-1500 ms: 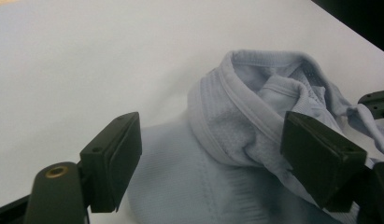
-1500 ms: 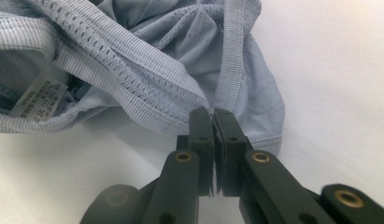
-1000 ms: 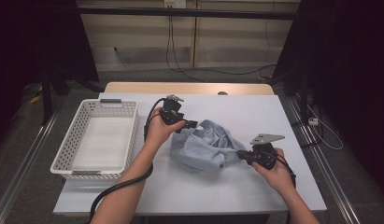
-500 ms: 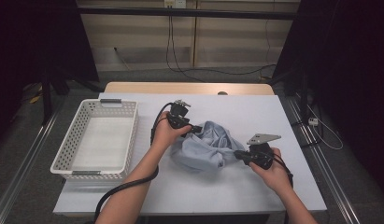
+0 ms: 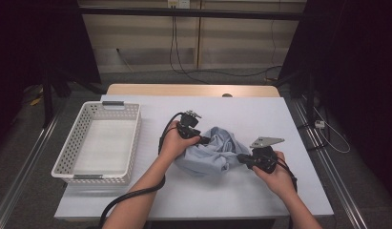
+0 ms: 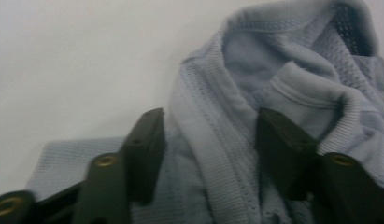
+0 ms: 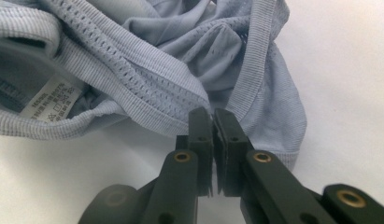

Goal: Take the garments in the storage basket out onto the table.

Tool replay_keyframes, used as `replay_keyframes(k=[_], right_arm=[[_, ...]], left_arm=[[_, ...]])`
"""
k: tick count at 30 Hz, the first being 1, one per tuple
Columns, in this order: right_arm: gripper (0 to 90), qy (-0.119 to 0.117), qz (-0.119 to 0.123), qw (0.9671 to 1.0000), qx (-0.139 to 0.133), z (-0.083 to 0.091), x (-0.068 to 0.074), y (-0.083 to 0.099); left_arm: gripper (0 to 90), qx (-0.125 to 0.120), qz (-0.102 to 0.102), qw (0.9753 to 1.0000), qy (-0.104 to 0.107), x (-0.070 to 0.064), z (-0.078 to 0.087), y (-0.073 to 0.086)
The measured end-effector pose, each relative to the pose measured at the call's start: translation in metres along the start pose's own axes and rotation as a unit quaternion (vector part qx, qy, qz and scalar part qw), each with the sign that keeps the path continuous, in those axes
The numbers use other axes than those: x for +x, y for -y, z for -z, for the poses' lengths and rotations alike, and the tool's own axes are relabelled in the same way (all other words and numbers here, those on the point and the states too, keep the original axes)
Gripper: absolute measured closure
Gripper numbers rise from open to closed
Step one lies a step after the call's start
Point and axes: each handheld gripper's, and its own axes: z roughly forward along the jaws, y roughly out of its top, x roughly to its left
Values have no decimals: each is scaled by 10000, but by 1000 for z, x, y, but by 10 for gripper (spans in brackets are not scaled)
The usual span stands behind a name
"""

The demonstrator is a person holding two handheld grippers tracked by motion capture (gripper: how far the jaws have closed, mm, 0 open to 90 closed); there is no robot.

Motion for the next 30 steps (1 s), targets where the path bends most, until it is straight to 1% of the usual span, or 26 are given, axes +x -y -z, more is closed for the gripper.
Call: replay_keyframes(k=[1, 2, 3, 4, 6, 8, 10, 11, 12, 13, 17, 20, 24, 25, 26, 27, 28, 30], right_arm=[[867, -2, 10, 10000, 8, 0, 0, 0], [867, 3, -2, 10000, 17, 0, 0, 0], [867, 14, -16, 10000, 27, 0, 0, 0], [867, 18, -22, 10000, 31, 0, 0, 0], [867, 39, -53, 10000, 35, -1, -1, 0], [867, 47, -92, 9999, 28, -3, -2, 1], [867, 36, -94, 9999, 36, -5, -1, 0], [868, 33, -94, 9999, 43, -6, -1, 0], [868, 39, -103, 9999, 55, -7, 0, 0], [868, 45, -108, 9999, 57, -7, 0, -1], [869, 73, -82, 9999, -27, -3, -2, -5], [869, 167, -90, 9997, -132, 3, -4, -13], [869, 311, -58, 9991, -293, 11, -8, -25], [869, 339, -63, 9989, -314, 12, -9, -28], [869, 352, -72, 9988, -334, 13, -10, -30], [869, 372, -100, 9986, -358, 13, -11, -32], [869, 370, -116, 9985, -389, 13, -12, -33], [869, 278, -149, 9987, -403, 12, -12, -35]], left_arm=[[537, -7, 21, 9999, 100, -2, 0, 1], [597, 21, -22, 10000, 71, -4, 0, 1], [628, 66, -99, 9999, 24, -6, 0, 1], [660, 85, -110, 9999, -25, -8, 0, 1], [759, 188, -224, 9995, -136, -12, 2, -1], [800, 273, -277, 9991, -140, -14, 4, -3], [830, 233, -214, 9994, -103, -14, 9, -5], [838, 122, -85, 9999, -86, -14, 12, -5], [841, 79, -53, 9999, -66, -12, 18, -5], [843, -6, 23, 10000, -43, -11, 24, -6], [845, -269, 18, 9996, -121, -7, 53, -10], [847, -458, 8, 9988, -175, -6, 75, -13], [851, -655, 14, 9976, -229, -4, 95, -12], [852, -689, 14, 9974, -217, -3, 99, -11], [853, -679, 29, 9974, -243, -3, 103, -10], [853, -699, 3, 9972, -277, -4, 106, -8], [853, -689, 1, 9973, -248, -4, 109, -6], [854, -651, -29, 9976, -214, -6, 113, -1]])
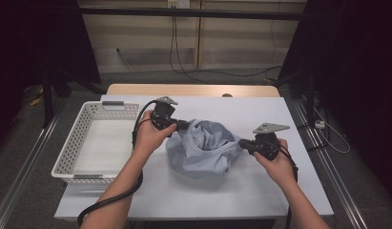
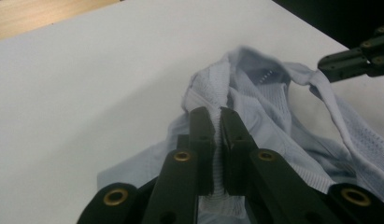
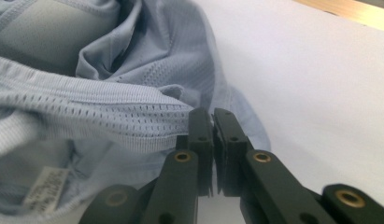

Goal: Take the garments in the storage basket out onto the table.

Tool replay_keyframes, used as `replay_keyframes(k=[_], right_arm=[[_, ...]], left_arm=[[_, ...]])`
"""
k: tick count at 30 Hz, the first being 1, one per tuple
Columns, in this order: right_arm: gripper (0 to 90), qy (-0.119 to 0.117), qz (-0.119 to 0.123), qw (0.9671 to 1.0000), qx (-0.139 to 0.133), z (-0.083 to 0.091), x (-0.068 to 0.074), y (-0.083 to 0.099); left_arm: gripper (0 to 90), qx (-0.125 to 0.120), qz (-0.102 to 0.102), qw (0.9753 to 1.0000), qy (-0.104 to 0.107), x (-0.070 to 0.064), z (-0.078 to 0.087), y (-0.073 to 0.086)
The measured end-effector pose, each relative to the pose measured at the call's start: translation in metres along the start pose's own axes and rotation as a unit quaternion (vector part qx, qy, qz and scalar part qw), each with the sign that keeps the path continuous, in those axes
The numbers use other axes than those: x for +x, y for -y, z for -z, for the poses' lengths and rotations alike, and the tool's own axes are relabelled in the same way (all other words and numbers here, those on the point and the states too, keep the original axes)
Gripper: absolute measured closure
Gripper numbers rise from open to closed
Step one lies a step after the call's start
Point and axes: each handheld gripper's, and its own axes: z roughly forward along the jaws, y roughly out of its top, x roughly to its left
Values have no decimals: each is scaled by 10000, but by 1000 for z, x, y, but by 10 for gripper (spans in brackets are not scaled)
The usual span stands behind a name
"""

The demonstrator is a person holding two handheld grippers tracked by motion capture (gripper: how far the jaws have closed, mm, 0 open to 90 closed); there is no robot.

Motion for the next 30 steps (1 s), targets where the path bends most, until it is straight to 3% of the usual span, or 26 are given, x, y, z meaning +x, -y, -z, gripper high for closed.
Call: replay_keyframes(k=[4, 11, 20, 24, 30], right_arm=[[868, -44, 107, 9999, 89, -7, 8, 0], [869, -141, 229, 9994, 213, -18, 20, 3], [868, -213, 222, 9991, 283, -26, 23, 11], [869, -243, 220, 9991, 270, -28, 24, 13], [869, -288, 245, 9988, 304, -32, 26, 14]], left_arm=[[854, 79, 15, 9998, 183, -4, 1, 13], [853, 227, -22, 9986, 468, -15, -12, 31], [852, 529, -138, 9970, 554, -26, -43, 50], [850, 583, -100, 9965, 583, -28, -54, 59], [847, 516, -25, 9968, 605, -28, -58, 65]])
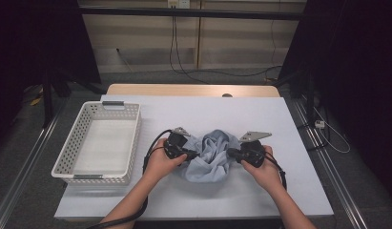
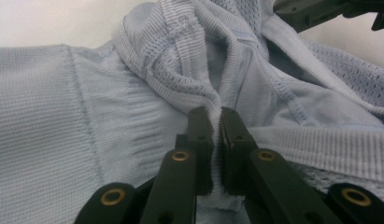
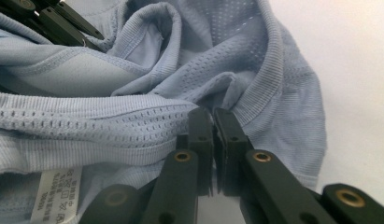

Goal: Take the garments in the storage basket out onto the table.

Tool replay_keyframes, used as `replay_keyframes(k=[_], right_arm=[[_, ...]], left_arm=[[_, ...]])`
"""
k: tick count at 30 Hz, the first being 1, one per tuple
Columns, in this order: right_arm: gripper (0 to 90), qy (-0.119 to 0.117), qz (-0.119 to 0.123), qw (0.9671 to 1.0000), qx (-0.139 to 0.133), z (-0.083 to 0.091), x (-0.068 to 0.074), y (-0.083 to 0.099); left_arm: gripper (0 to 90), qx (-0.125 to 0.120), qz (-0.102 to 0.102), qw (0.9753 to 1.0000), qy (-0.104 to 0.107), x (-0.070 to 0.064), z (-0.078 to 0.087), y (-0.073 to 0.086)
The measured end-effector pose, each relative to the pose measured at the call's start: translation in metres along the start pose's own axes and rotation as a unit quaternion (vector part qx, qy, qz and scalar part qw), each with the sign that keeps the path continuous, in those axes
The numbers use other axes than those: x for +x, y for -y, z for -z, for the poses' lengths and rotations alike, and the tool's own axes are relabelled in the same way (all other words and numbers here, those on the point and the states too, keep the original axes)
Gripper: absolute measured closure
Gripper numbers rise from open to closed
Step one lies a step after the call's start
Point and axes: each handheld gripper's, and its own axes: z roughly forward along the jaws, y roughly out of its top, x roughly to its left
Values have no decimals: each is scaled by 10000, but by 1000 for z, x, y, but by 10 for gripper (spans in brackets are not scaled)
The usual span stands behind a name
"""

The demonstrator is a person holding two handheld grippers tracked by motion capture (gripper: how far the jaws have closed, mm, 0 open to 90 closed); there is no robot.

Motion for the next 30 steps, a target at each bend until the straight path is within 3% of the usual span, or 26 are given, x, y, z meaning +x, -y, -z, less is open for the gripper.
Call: replay_keyframes(k=[7, 16, 22, 26, 30], right_arm=[[869, 14, 39, 10000, 35, -5, 5, 2], [872, -9, 100, 9999, 140, -7, 5, 3], [874, -17, 136, 9997, 206, -10, 5, 3], [874, -17, 143, 9996, 224, -11, 5, 4], [874, -12, 158, 9996, 227, -11, 5, 4]], left_arm=[[780, -20, -68, 9999, -123, 2, -1, -2], [490, -158, -6, 9990, -407, 15, 8, -9], [336, -314, 28, 9983, -488, 25, 16, -20], [289, -405, 105, 9978, -514, 29, 21, -27], [284, -458, 53, 9970, -618, 34, 24, -35]])
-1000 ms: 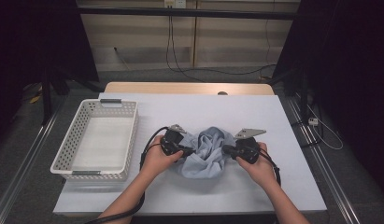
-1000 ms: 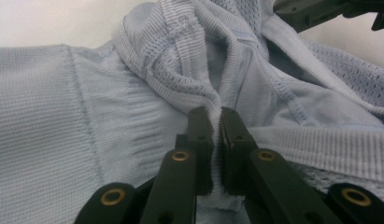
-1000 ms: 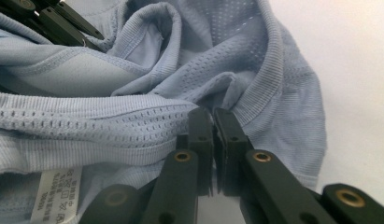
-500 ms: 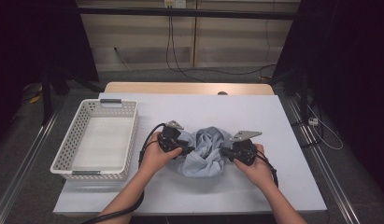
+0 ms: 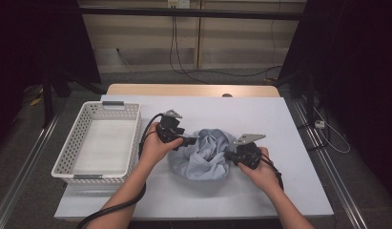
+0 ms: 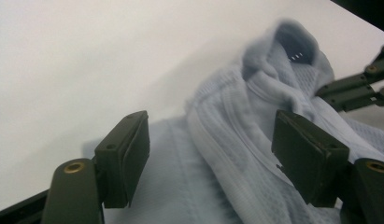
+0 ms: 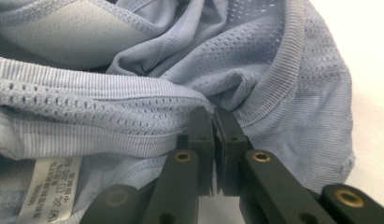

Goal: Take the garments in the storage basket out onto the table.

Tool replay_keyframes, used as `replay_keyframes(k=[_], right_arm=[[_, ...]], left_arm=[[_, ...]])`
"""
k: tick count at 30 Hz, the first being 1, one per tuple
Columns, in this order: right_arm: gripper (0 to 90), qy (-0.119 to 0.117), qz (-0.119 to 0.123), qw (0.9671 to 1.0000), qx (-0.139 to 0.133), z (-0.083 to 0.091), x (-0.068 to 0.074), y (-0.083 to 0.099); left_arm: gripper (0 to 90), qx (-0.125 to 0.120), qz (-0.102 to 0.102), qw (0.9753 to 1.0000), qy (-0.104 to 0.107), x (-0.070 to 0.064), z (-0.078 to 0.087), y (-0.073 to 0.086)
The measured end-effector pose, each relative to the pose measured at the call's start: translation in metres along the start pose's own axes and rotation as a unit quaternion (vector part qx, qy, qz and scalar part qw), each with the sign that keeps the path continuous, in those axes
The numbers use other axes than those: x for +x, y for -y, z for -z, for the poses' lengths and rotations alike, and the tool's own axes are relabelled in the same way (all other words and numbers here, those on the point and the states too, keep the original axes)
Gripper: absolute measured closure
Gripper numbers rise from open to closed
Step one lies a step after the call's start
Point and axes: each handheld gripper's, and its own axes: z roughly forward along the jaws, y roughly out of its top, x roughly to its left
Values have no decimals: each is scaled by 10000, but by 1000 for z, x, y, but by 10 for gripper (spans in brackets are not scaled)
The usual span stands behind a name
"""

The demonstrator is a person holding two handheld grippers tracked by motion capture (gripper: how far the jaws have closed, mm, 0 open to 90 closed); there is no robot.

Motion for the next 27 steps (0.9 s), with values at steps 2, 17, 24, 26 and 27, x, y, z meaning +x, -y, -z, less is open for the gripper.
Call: replay_keyframes(k=[2, 17, 24, 26, 27], right_arm=[[874, 3, 8, 10000, 2, 0, 0, 0], [875, -21, -47, 10000, -37, 3, -5, -1], [876, -64, -117, 9998, -128, 11, -11, -4], [877, -69, -146, 9997, -175, 16, -14, -6], [877, -55, -153, 9997, -206, 17, -16, -7]], left_arm=[[326, 22, -74, 10000, -15, 4, -2, -3], [678, 515, -230, 9976, 404, -1, -38, -11], [860, 424, 10, 9983, 394, 0, -18, -20], [870, 391, 83, 9985, 371, 3, -11, -23], [872, 352, 97, 9988, 325, 4, -6, -25]])
